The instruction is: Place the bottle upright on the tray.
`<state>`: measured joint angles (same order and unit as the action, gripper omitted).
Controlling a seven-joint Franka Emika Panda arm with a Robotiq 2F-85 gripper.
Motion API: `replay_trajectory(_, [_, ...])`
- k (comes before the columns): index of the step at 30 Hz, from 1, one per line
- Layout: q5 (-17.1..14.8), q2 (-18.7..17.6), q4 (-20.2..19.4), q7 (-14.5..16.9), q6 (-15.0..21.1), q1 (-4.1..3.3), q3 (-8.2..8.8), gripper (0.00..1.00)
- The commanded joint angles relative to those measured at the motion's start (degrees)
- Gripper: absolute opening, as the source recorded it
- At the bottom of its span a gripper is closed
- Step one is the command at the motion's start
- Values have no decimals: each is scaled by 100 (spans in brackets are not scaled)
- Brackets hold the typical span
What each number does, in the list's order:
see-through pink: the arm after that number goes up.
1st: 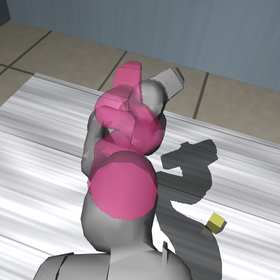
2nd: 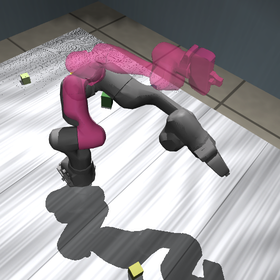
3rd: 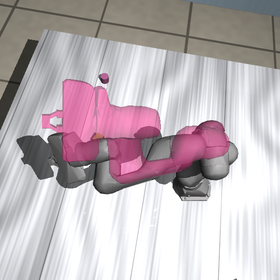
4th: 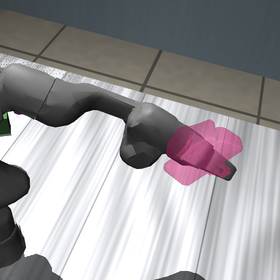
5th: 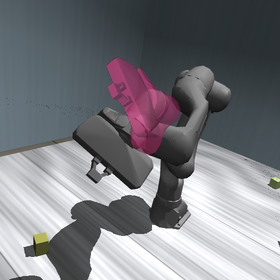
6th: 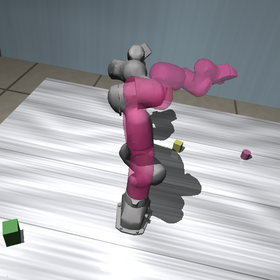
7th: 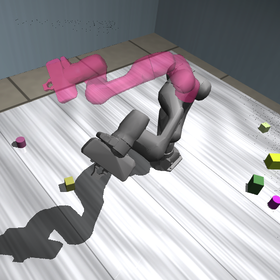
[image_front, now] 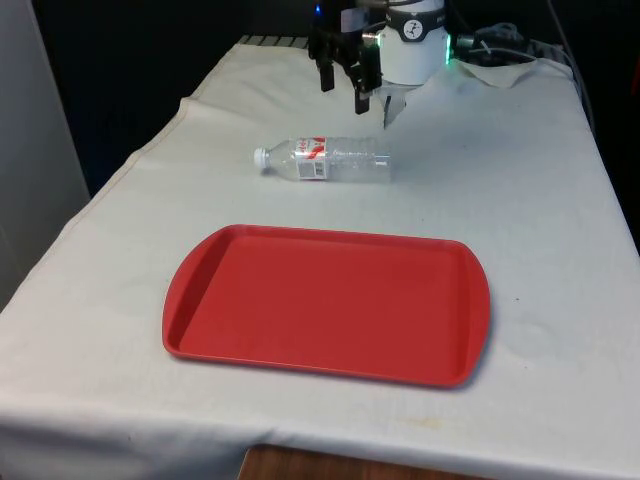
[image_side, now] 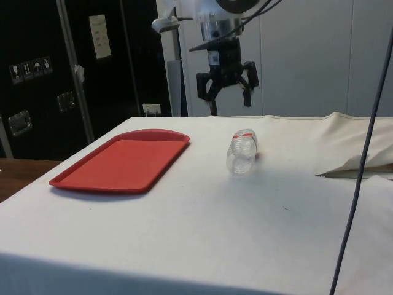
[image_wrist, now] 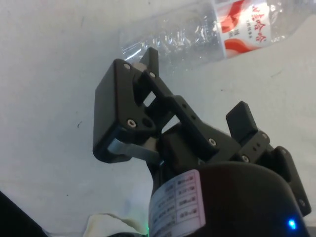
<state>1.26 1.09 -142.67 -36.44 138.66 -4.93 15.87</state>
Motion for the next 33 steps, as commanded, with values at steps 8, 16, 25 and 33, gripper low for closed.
replay_trajectory(8, [-189,-97,109,34,29,6,103,100])
replay_trajectory(16, [-435,-138,155,69,46,0,138,100])
replay_trajectory(25, [-596,-166,160,23,0,0,138,100])
replay_trajectory(33, [-1146,-223,132,160,63,0,132,100])
